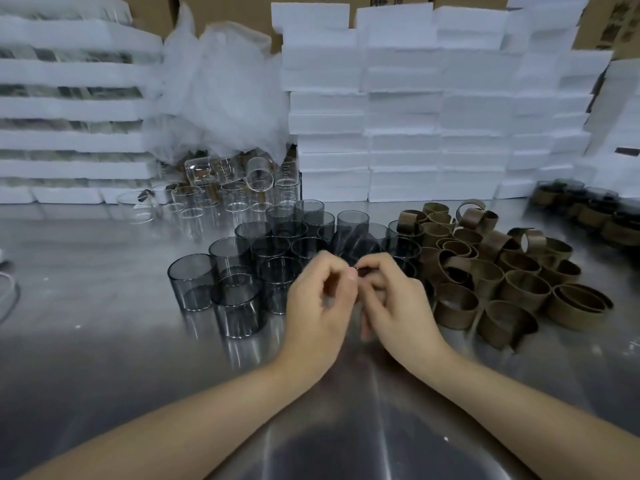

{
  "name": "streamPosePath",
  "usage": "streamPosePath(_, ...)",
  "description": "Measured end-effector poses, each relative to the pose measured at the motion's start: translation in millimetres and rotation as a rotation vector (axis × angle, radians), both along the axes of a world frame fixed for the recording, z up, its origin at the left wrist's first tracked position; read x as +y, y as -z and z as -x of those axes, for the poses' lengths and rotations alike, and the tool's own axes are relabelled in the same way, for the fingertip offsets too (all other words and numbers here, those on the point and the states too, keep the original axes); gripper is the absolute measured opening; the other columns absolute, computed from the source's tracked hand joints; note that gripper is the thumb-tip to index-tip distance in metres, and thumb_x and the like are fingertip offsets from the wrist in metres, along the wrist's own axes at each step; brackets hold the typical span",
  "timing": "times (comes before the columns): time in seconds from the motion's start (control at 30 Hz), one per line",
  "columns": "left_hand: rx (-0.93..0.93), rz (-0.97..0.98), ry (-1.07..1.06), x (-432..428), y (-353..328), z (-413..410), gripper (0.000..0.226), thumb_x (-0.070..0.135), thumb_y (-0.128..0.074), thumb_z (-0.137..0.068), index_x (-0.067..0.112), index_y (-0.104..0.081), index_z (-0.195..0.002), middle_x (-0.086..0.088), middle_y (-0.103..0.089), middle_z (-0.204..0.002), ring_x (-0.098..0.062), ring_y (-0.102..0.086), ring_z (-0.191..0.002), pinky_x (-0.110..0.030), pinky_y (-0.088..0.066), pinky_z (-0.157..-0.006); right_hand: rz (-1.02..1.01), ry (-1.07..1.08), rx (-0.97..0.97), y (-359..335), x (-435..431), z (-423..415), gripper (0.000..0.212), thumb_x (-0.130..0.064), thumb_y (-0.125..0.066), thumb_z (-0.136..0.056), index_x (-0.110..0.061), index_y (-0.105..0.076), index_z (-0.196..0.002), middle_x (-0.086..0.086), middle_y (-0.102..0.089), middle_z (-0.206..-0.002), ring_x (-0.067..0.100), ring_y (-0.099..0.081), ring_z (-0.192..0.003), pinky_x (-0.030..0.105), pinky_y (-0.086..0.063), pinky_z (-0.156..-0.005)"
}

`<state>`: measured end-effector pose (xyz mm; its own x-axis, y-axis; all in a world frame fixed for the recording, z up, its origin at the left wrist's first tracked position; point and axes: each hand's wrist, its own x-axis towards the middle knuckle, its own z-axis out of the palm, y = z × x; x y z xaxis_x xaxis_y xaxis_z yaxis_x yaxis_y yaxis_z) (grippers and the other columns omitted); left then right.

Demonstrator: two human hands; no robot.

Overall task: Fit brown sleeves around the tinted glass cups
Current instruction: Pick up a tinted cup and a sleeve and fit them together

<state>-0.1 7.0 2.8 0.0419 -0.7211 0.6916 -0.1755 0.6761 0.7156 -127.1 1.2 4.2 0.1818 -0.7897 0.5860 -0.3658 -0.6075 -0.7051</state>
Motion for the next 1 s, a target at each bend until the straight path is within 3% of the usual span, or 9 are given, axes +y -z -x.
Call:
streamPosePath(0.03,0.006,0.057,-0.025,0.9,-0.2,0.3,0.003,0.030,-0.052,-0.090,0.030,-0.050,-0.092,0.010,-0.050,-0.089,-0.006,-0.049,-0.081,-0.018,-0.041,-0.074,0.027,0.017,-0.041,-1.6,1.4,-0.5,0.015,-0.009,-0.052,-0.098,-0.023,-0.051,-0.101,-0.006,-0.063,-0.064,0.014,-0.057,-0.037,0.023,-0.046,-0.046)
streamPosePath(0.13,0.008,-0.004,-0.074,-1.2,3.8,0.3,0.041,0.043,-0.055,-0.084,0.038,-0.035,-0.120,0.005,-0.038,-0.126,-0.001,-0.042,-0.118,-0.015,-0.035,-0.098,0.081,0.050,-0.097,-4.0,1.2,-0.5,0.025,-0.010,-0.051,-0.098,-0.034,-0.047,-0.100,-0.009,-0.063,-0.065,0.012,-0.056,-0.039,0.020,-0.045,-0.047)
streamPosePath(0.23,0.108,-0.190,0.129,-3.2,0.4,-1.4,0.051,0.044,-0.059,-0.086,0.050,-0.035,-0.130,0.008,-0.032,-0.142,0.000,-0.044,-0.128,-0.017,-0.042,-0.099,0.148,0.043,-0.044,-2.5,0.3,-0.3,0.032,-0.007,-0.051,-0.098,-0.039,-0.049,-0.100,-0.019,-0.063,-0.071,0.004,-0.060,-0.050,0.016,-0.047,-0.052)
streamPosePath(0.37,0.301,-0.213,0.311,-6.8,-2.2,-2.1,0.047,0.030,-0.058,-0.090,0.040,-0.044,-0.134,0.007,-0.063,-0.128,-0.001,-0.064,-0.105,-0.019,-0.050,-0.086,0.211,0.041,-0.046,-2.2,2.4,-3.5,0.039,-0.014,-0.055,-0.093,-0.046,-0.050,-0.114,-0.012,-0.063,-0.076,0.008,-0.064,-0.062,0.032,-0.055,-0.057)
streamPosePath(0.47,0.440,-0.233,0.309,-6.3,-2.5,-1.0,0.049,0.030,-0.066,-0.085,0.034,-0.051,-0.131,0.007,-0.058,-0.136,-0.010,-0.062,-0.117,-0.027,-0.053,-0.088,0.170,0.058,-0.216,-3.6,-0.9,-1.4,0.071,-0.018,-0.072,-0.083,-0.054,-0.035,-0.131,-0.011,-0.052,-0.088,0.008,-0.059,-0.069,0.021,-0.053,-0.061)
streamPosePath(0.53,0.438,-0.229,0.323,-5.2,-3.4,-1.0,0.045,0.024,-0.064,-0.087,0.033,-0.052,-0.130,0.013,-0.061,-0.131,-0.013,-0.063,-0.116,-0.027,-0.053,-0.087,0.190,0.105,-0.164,-6.0,-4.2,4.6,0.080,-0.014,-0.080,-0.077,-0.037,-0.036,-0.140,-0.010,-0.048,-0.106,0.007,-0.057,-0.087,0.017,-0.052,-0.079)
streamPosePath(0.67,0.406,-0.250,0.347,-2.9,-3.3,-0.2,0.047,0.014,-0.059,-0.087,0.026,-0.050,-0.131,0.016,-0.064,-0.124,-0.018,-0.063,-0.117,-0.029,-0.053,-0.092,0.057,0.057,-0.135,-9.7,-5.0,9.1,0.073,-0.008,-0.079,-0.077,-0.024,-0.043,-0.139,-0.004,-0.052,-0.127,0.007,-0.058,-0.113,0.023,-0.050,-0.096)
streamPosePath(0.8,0.400,-0.264,0.362,-1.6,-3.2,-0.1,0.048,0.012,-0.059,-0.086,0.021,-0.050,-0.132,0.009,-0.066,-0.124,-0.019,-0.063,-0.117,-0.034,-0.052,-0.096,-0.032,-0.016,-0.188,-9.3,-3.8,3.7,0.065,0.000,-0.075,-0.081,-0.015,-0.050,-0.139,-0.001,-0.055,-0.129,0.009,-0.062,-0.111,0.028,-0.055,-0.092)
streamPosePath(1.0,0.425,-0.274,0.379,-3.1,-4.1,-0.4,0.046,0.014,-0.058,-0.085,0.024,-0.054,-0.129,0.001,-0.066,-0.126,-0.021,-0.063,-0.117,-0.035,-0.053,-0.093,-0.064,-0.034,-0.238,-8.9,-2.4,2.6,0.060,0.004,-0.070,-0.083,-0.015,-0.051,-0.136,-0.001,-0.061,-0.127,0.003,-0.063,-0.109,0.019,-0.053,-0.087)
